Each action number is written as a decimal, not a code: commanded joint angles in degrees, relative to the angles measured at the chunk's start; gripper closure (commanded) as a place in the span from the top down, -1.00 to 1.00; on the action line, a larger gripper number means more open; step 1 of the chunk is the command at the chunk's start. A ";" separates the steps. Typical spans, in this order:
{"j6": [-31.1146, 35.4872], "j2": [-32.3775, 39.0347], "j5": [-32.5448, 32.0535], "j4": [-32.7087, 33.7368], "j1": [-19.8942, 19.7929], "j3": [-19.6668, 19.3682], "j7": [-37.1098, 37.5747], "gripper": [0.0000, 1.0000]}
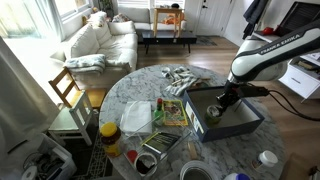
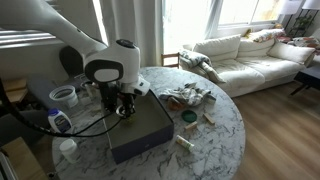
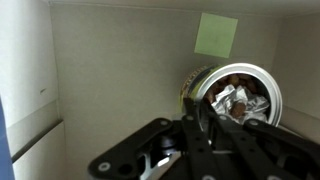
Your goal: Put the yellow tin and white and orange container in the box then put the box on the clear container
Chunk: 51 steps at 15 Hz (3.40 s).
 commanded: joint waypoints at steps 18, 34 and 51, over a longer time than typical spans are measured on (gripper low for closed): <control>-38.90 -19.13 0.38 -8.49 -2.08 -1.72 3.06 1.00; -34.29 -20.88 -3.89 -21.72 -1.28 0.44 5.57 1.00; -14.75 -16.85 -8.51 -26.11 -1.02 1.27 14.91 0.13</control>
